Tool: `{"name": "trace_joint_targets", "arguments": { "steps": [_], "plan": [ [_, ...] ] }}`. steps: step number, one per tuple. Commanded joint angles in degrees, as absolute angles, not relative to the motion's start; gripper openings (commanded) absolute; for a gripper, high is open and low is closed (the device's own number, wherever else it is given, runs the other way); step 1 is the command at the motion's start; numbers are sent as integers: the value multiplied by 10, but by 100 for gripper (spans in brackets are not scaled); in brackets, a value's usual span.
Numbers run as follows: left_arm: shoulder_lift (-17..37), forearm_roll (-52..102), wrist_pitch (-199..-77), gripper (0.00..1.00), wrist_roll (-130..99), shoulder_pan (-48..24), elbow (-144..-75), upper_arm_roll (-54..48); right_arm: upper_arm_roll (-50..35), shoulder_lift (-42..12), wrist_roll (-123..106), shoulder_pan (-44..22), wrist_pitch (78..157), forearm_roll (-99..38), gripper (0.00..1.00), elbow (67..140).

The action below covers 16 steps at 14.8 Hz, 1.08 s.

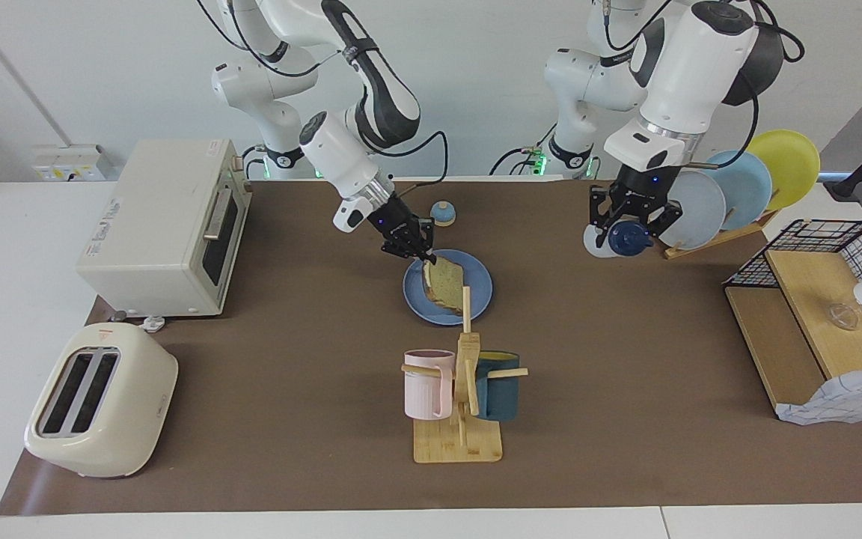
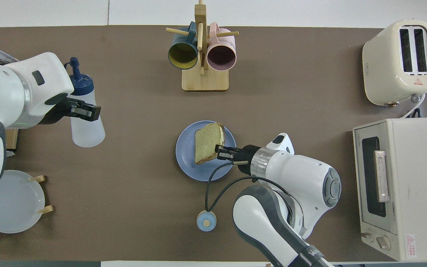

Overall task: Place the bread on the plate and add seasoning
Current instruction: 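Lower the toast onto the plate with the right gripper while the left gripper retracts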

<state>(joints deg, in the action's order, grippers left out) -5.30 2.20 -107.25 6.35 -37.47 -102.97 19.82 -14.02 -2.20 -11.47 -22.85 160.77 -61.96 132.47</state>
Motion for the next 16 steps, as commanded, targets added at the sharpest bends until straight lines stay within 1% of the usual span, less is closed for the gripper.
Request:
{"name": "trace_joint_targets", "arguments": {
  "steps": [1, 4, 5, 7, 11, 14, 15, 16],
  "plan": [
    [-79, 45, -1019, 46, 135, -374, -1036, 203, -142, -8, -192, -202, 1613, -640, 0, 1346],
    [-98, 47, -975, 46, 204, -372, -1037, 204, -143, -4, -202, -192, 1613, -641, 0, 1355],
    [-104, 47, -962, 44, 225, -371, -1037, 204, -143, -4, -200, -192, 1613, -642, 5, 1356],
    [-113, 46, -934, 39, 248, -372, -1036, 204, -143, -4, -200, -192, 1613, -646, 6, 1358],
    [-132, 45, -881, 40, 322, -378, -1035, 200, -143, -1, -202, -203, 1627, -739, 6, 1359],
    [-143, 46, -870, 41, 330, -377, -1036, 185, -143, -1, -213, -212, 1633, -741, 8, 1363],
    [-146, 46, -861, 41, 339, -377, -1036, 185, -143, -2, -232, -209, 1636, -741, 21, 1362],
    [-149, 46, -854, 41, 349, -377, -1034, 185, -143, -2, -236, -208, 1636, -741, 48, 1362]
  ]
}}
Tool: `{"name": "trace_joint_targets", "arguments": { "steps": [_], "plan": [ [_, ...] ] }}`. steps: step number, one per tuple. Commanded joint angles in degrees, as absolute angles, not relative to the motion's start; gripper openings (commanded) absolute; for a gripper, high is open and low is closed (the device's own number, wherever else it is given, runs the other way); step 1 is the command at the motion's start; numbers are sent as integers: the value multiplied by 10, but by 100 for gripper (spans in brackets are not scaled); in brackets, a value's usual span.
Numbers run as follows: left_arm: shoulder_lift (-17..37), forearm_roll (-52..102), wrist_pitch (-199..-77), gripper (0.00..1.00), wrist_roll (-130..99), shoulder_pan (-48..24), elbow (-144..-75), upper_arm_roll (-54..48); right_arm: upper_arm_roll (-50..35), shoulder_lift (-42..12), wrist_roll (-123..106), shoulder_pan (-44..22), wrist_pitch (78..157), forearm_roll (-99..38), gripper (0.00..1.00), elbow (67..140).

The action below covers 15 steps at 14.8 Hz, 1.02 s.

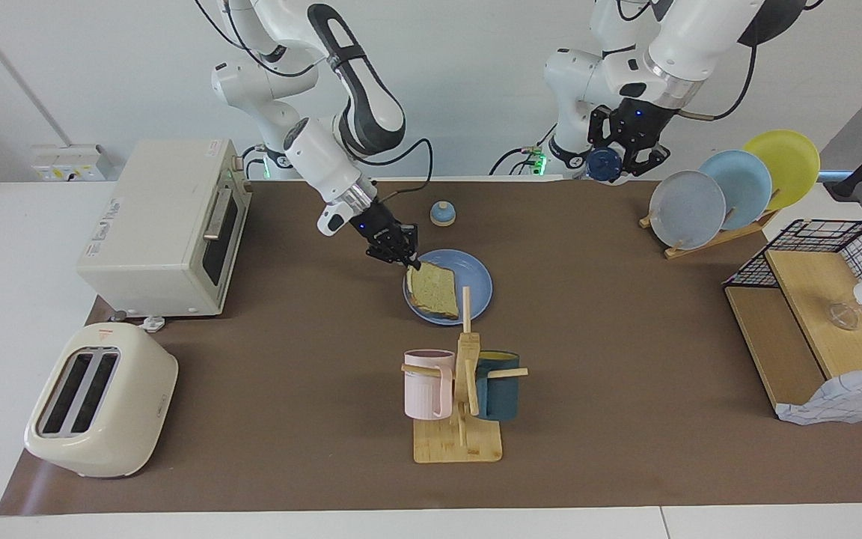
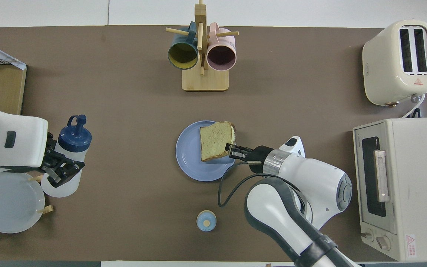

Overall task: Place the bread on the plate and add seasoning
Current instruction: 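Lower the toast onto the plate with the right gripper while the left gripper retracts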

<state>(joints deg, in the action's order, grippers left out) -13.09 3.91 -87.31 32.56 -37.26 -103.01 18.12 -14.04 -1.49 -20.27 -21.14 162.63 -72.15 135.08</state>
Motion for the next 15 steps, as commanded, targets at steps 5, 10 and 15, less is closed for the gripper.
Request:
{"name": "trace_joint_targets", "arguments": {
  "steps": [5, 10, 15],
  "plan": [
    [-170, 46, -817, 40, 441, -377, -1043, 185, -143, -4, -232, -207, 1637, -742, 100, 1353],
    [-181, 41, -787, 40, 501, -370, -1039, 194, -143, -7, -228, -208, 1638, -742, 100, 1335],
    [-182, 28, -778, 41, 582, -353, -1037, 191, -143, -10, -207, -222, 1662, -741, 100, 1335]
  ]
}}
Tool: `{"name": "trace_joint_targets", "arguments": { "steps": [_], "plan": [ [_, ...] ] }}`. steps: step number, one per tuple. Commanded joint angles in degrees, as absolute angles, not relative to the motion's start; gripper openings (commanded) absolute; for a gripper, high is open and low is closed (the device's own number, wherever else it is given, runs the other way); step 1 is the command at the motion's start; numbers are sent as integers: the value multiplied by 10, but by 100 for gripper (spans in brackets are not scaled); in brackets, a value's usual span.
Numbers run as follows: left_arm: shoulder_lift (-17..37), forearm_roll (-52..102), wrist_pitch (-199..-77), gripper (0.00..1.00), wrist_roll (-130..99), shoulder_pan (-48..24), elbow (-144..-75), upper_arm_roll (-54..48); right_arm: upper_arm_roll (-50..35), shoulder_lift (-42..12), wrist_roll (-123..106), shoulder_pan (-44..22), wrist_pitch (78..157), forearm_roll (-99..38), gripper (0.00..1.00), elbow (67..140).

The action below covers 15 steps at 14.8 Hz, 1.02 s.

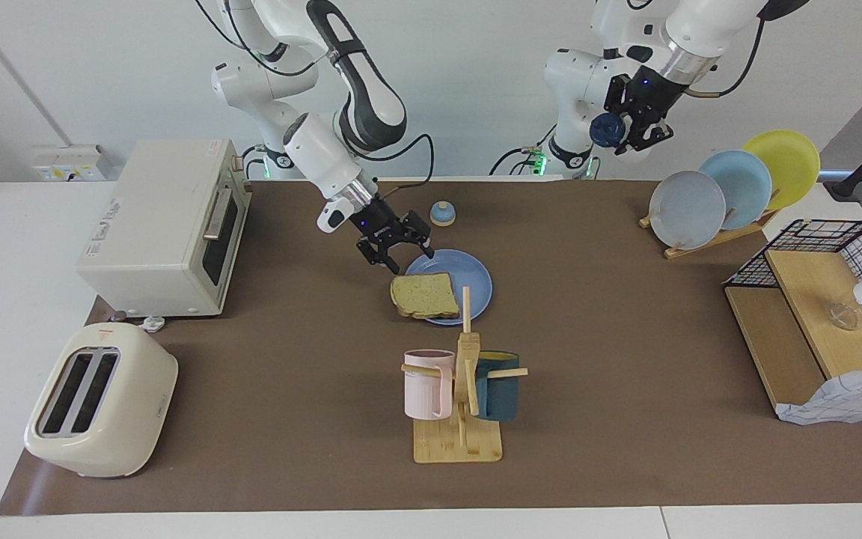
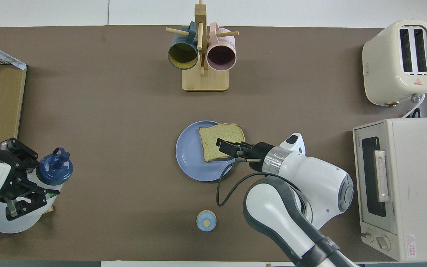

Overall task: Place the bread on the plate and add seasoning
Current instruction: 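Open the right gripper and withdraw it from the toast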

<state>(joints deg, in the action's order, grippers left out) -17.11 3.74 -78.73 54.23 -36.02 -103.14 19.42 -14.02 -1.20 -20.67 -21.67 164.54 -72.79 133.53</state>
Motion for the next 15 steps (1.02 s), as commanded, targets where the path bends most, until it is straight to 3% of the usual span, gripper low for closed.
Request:
{"name": "trace_joint_targets", "arguments": {
  "steps": [1, 6, 11, 15],
  "plan": [
    [-183, 20, -778, 41, 585, -353, -1037, 187, -142, -11, -206, -222, 1662, -740, 100, 1334],
    [-183, -13, -781, 41, 584, -354, -1043, 169, -138, -3, -207, -198, 1649, -702, 100, 1322],
    [-182, -35, -788, 41, 581, -353, -1046, 162, -138, -7, -203, -56, 1451, -449, 100, 1250],
    [-179, -38, -809, 42, 574, -361, -1047, 146, -138, -8, -165, 14, 1305, -239, 100, 1170]
  ]
}}
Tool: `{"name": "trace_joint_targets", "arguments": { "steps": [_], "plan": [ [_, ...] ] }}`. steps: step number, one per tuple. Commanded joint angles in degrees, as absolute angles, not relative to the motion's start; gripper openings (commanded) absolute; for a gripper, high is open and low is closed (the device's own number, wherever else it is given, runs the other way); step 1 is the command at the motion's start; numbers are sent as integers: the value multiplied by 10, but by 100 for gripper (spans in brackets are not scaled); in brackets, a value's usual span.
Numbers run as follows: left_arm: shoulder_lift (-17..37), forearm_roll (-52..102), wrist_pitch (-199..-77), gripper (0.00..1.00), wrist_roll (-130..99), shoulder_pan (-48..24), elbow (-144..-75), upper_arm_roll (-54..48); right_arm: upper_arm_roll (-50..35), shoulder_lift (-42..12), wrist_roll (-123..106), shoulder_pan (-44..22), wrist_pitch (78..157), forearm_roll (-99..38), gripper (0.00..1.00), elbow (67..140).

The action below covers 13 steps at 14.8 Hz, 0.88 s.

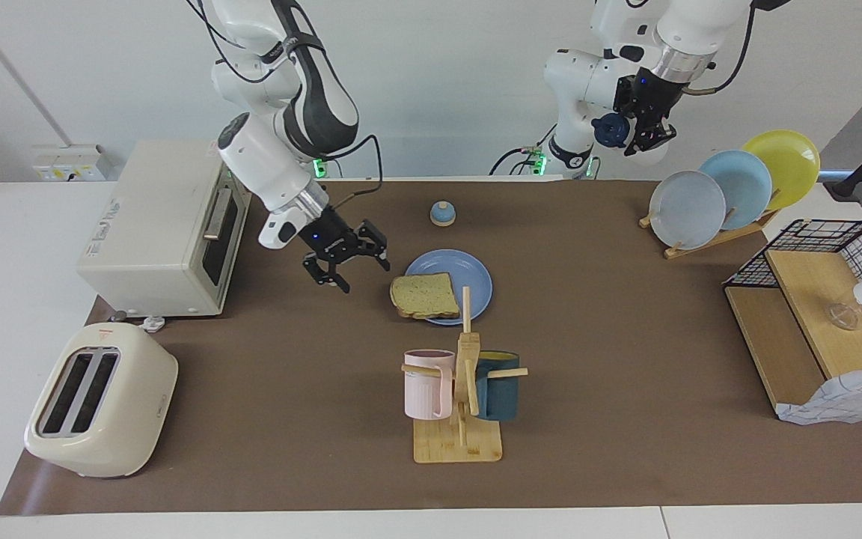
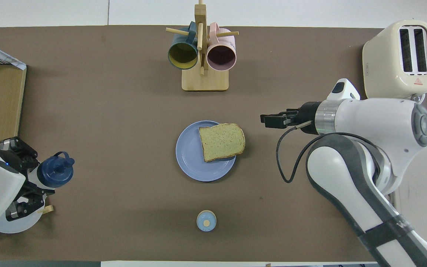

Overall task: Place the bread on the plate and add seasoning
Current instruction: 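Open the right gripper and withdraw it from the toast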

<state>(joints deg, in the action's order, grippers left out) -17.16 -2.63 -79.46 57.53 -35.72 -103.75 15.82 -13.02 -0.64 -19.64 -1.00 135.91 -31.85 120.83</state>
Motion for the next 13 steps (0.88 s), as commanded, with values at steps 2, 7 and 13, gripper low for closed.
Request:
{"name": "trace_joint_targets", "arguments": {
  "steps": [2, 7, 13],
  "plan": [
    [-180, -38, -811, 42, 571, -361, -1049, 144, -138, -11, -140, 34, 1207, -140, 100, 1116],
    [-180, -38, -814, 41, 577, -362, -1050, 143, -137, -3, -76, 86, 1033, -42, 100, 1019],
    [-180, -38, -820, 41, 577, -362, -1053, 134, -130, -9, -74, 117, 882, 34, 100, 915]
  ]
}}
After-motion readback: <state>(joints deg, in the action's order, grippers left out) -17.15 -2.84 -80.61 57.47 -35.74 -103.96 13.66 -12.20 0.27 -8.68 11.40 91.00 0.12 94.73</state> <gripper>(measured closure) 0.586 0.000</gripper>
